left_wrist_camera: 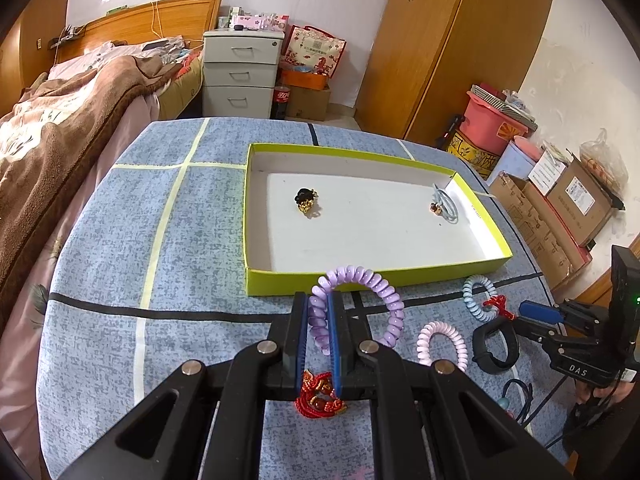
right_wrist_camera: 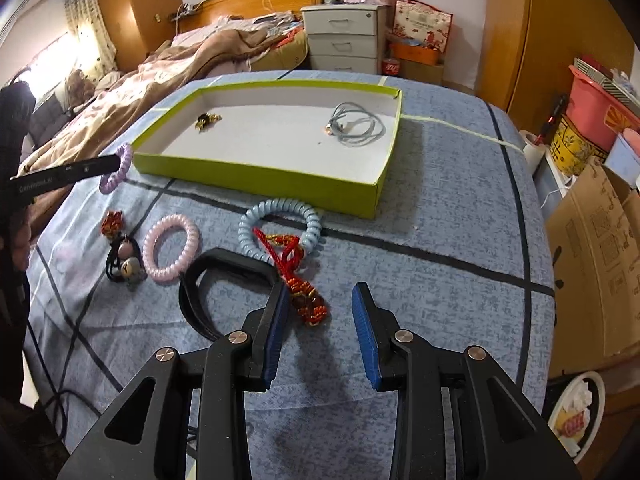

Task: Organize jewelry
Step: 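Lift red tassel with right gripper while left lifts purple coil toward box, then lower red tassel into box with right gripper while left lowers purple coil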

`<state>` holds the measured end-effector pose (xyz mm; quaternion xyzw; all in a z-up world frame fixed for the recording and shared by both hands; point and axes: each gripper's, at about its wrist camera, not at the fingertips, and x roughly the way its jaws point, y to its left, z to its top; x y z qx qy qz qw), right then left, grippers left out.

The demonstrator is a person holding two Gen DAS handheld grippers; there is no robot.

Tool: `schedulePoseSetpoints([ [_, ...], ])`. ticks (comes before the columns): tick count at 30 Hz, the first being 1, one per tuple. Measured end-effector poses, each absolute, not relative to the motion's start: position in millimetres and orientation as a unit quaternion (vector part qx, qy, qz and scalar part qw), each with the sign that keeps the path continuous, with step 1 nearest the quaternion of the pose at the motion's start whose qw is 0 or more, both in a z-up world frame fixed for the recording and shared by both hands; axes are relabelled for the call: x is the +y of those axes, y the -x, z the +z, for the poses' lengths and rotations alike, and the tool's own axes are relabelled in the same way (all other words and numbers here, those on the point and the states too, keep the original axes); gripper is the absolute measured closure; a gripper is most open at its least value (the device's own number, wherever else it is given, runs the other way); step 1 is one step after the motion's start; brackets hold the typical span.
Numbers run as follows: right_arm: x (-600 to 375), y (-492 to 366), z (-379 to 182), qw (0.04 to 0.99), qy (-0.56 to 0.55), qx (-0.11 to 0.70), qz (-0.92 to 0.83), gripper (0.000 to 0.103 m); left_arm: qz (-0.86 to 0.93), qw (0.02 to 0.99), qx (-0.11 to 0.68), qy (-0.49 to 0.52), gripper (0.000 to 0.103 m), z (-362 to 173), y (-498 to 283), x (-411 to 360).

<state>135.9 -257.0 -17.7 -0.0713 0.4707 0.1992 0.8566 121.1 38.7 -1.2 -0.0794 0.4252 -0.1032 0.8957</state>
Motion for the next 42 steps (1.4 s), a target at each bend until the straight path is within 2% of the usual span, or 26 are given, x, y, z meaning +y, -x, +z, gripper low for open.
schedulePoseSetpoints([
  [10,-245.1,-140.8,-25.6,0.854,0.111,0.469,0.195,0.070,-0.100,0.895,0.428,0.077,0.093,-2.1,-123.0,38.2],
  [11,-245.1,-140.8,-25.2,0.855,0.111,0.468,0.194,0.079,-0.100,0.894,0.429,0.078,0.093,-2.1,-123.2,38.4],
  [14,-246.5,-140.5,-24.9,0.856,0.112,0.467,0.189,0.090,-0.100,0.895,0.428,0.079,0.093,-1.0,-124.0,38.5],
  [26,-256.7,-149.4,9.7,0.881,0.062,0.432,0.184,0.093,-0.103,0.899,0.419,0.075,0.093,10.1,-133.8,40.2],
  [34,-228.7,-191.2,27.4,0.884,0.057,0.418,0.200,0.093,-0.105,0.902,0.413,0.061,0.093,19.5,-157.9,34.0],
  [42,-202.5,-244.1,21.7,0.879,0.045,0.429,0.206,0.093,-0.098,0.898,0.425,0.052,0.093,11.2,-183.2,30.4],
])
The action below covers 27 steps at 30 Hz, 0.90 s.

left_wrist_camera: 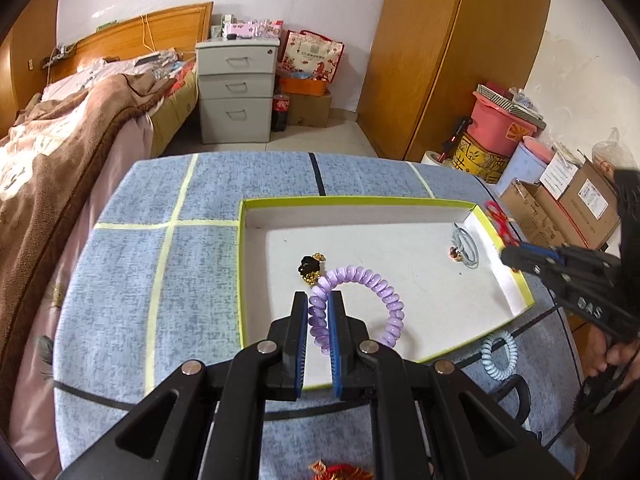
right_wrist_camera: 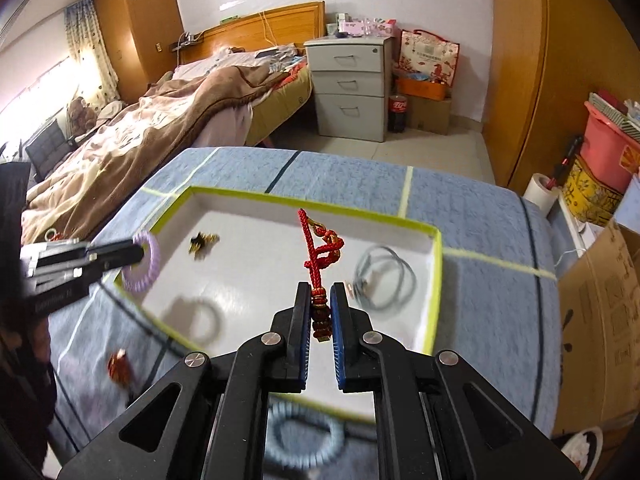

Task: Organize jewelry
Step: 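Lower red tassel into box with right gripper while left lowers purple coil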

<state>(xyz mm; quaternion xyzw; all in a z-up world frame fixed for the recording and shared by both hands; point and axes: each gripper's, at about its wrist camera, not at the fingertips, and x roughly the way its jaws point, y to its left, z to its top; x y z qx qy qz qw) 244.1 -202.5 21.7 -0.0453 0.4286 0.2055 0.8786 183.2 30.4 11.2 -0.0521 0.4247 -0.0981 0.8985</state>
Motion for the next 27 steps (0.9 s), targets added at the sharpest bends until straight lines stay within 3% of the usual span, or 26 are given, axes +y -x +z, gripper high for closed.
schedulePoseSetpoints([
  [27,-179.3,-292.8,-23.6,0.849,0.071,0.486,0.195,0.093,-0.080,0.879,0.466,0.060,0.092,-23.4,-204.0,23.8],
])
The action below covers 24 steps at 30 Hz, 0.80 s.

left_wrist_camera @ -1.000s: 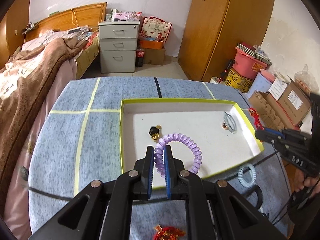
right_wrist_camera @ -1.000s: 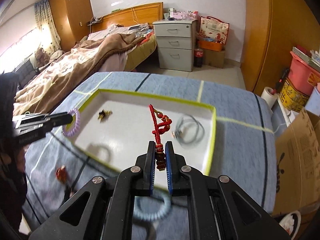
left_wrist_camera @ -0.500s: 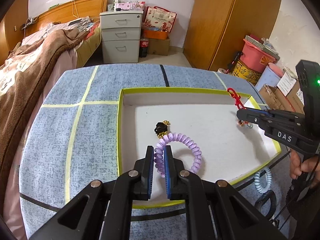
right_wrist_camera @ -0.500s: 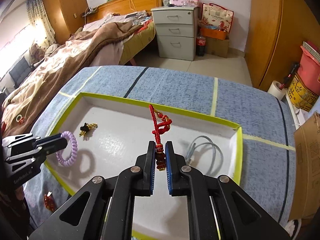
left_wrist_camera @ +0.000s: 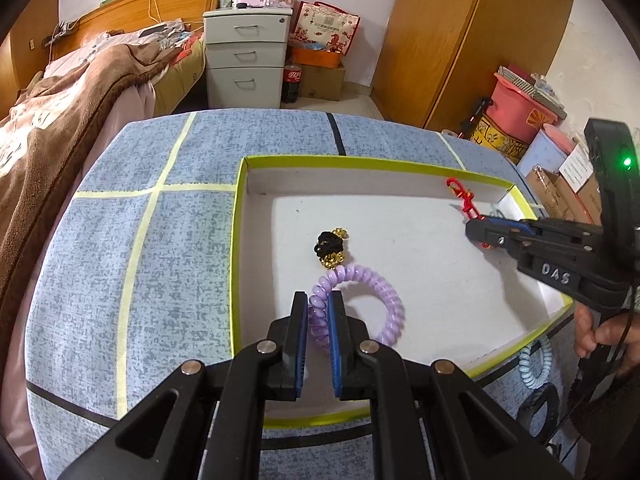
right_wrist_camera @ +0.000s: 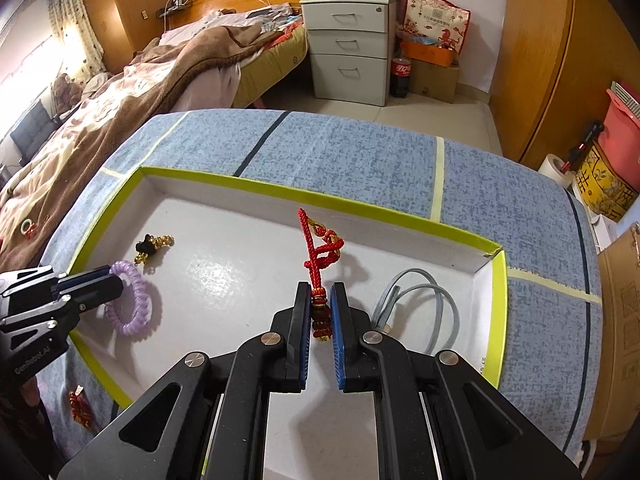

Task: Organize jewelry
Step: 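Lower red tassel into box with right gripper while left lowers purple coil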

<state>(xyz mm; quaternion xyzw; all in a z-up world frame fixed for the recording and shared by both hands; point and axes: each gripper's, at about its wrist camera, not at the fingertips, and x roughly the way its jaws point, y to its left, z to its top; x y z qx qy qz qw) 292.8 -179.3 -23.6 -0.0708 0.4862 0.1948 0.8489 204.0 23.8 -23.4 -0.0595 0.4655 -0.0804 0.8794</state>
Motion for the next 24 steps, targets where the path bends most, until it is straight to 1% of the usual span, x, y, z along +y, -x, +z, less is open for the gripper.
schedulePoseSetpoints([
  [5,-180.3,-293.0,-23.9,0.848,0.069,0.487,0.196,0.093,-0.079,0.878,0.468,0.059,0.092,-25.0,-204.6,23.0],
  [6,-179.7,-294.3,-24.4,0.848,0.071,0.488,0.197,0.093,-0.077,0.879,0.467,0.057,0.091,-24.2,-204.7,22.1],
  [7,-179.1,-294.2,-24.6,0.848,0.074,0.487,0.198,0.093,-0.076,0.880,0.465,0.056,0.087,-23.5,-204.4,21.6],
  [8,-178.8,-294.3,-24.6,0.848,0.076,0.486,0.197,0.093,-0.077,0.880,0.465,0.057,0.085,-23.7,-204.6,22.1],
  [12,-179.6,-294.9,-24.4,0.850,0.070,0.485,0.193,0.092,-0.077,0.880,0.466,0.059,0.083,-22.7,-203.3,23.1],
  [14,-179.7,-293.3,-23.9,0.851,0.072,0.484,0.191,0.087,-0.078,0.882,0.462,0.060,0.074,-20.4,-201.0,24.0],
  [15,-179.9,-292.6,-23.3,0.851,0.072,0.484,0.191,0.086,-0.080,0.882,0.460,0.061,0.073,-19.1,-200.0,24.4],
  [16,-180.9,-290.8,-21.7,0.852,0.070,0.482,0.193,0.082,-0.081,0.883,0.458,0.063,0.071,-17.6,-199.2,25.0],
  [17,-182.1,-288.7,-20.6,0.853,0.068,0.480,0.193,0.075,-0.081,0.884,0.456,0.067,0.070,-16.0,-198.1,25.9],
  [18,-183.2,-286.3,-19.0,0.854,0.066,0.478,0.193,0.073,-0.080,0.885,0.453,0.067,0.070,-14.1,-196.0,26.5],
  [19,-185.3,-283.1,-16.0,0.856,0.061,0.475,0.194,0.073,-0.081,0.887,0.450,0.067,0.069,-12.1,-193.8,26.5],
  [22,-191.1,-274.9,-8.2,0.862,0.052,0.466,0.193,0.073,-0.093,0.889,0.442,0.071,0.060,-5.6,-184.3,26.6],
  [24,-194.8,-269.9,-3.9,0.865,0.046,0.461,0.193,0.073,-0.095,0.891,0.438,0.071,0.059,-1.9,-178.5,26.9],
])
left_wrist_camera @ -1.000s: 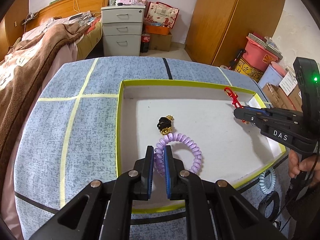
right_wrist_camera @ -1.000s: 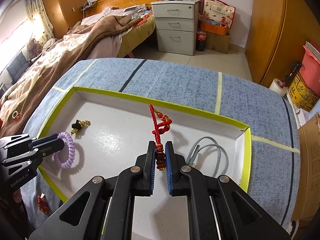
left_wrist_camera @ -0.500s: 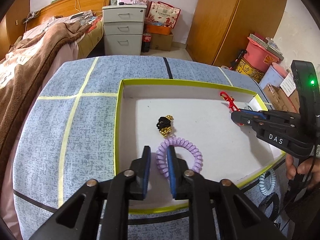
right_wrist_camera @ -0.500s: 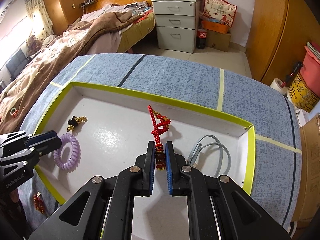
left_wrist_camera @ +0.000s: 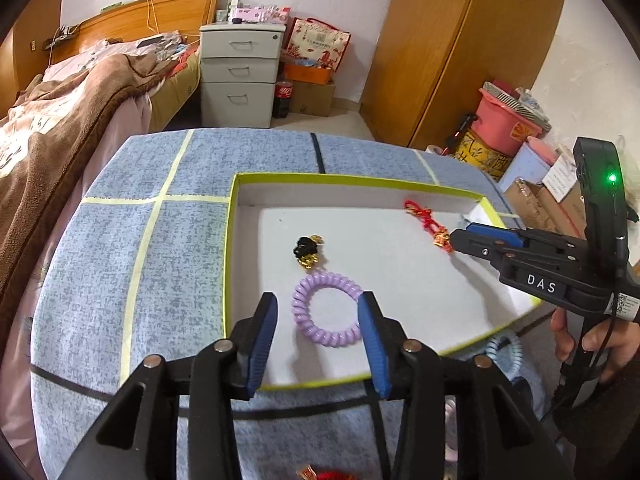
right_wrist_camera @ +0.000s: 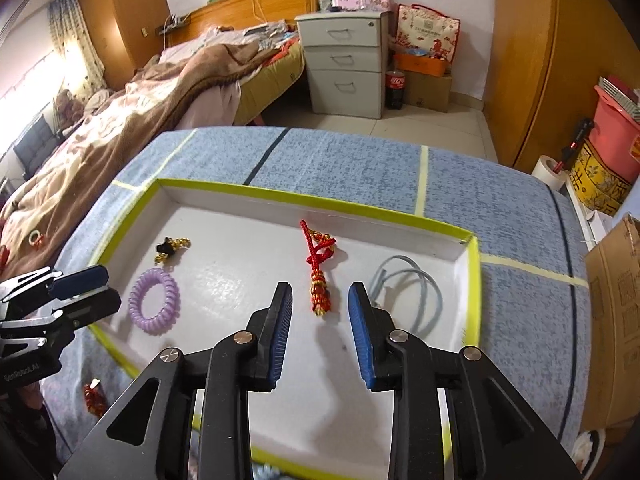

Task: Organize jewelry
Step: 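Lower red tassel into box with right gripper while left lowers purple coil, then reach right gripper to black hair tie with pink charm and close on it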

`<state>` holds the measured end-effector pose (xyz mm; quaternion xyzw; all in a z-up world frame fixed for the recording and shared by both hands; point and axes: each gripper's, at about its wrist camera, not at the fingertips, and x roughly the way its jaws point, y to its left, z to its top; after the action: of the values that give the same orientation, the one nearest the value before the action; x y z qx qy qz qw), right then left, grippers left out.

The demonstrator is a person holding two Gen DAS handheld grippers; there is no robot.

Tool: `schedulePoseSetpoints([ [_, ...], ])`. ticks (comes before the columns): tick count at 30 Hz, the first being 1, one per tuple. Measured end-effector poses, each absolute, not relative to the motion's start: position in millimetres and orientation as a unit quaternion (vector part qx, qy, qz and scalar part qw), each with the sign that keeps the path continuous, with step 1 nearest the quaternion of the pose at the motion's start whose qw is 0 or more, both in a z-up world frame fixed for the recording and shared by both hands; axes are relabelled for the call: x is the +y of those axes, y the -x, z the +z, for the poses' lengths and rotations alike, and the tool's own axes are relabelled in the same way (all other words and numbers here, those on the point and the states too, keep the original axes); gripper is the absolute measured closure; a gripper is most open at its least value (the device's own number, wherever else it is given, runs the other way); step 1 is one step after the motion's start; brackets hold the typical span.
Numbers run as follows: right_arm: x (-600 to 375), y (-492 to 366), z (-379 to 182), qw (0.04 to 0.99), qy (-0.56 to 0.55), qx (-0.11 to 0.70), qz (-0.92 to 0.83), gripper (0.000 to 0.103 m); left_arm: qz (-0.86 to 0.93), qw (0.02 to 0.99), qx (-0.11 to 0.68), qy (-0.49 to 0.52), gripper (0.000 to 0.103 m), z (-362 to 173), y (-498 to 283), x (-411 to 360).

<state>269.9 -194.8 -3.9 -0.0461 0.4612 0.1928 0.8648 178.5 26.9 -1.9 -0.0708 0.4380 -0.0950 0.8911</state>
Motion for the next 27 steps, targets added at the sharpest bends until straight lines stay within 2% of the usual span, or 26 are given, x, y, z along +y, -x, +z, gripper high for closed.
schedulePoseSetpoints([
  [15,-225.2,-187.3,34.8,0.888,0.015,0.419,0.188,0.073,-0.096,0.908,0.399,0.083,0.054,26.5,-114.8,35.7],
  [27,-238.9,-98.6,22.3,0.893,-0.001,0.405,0.196,0.073,-0.090,0.913,0.387,0.098,0.051,17.8,-61.4,47.1],
])
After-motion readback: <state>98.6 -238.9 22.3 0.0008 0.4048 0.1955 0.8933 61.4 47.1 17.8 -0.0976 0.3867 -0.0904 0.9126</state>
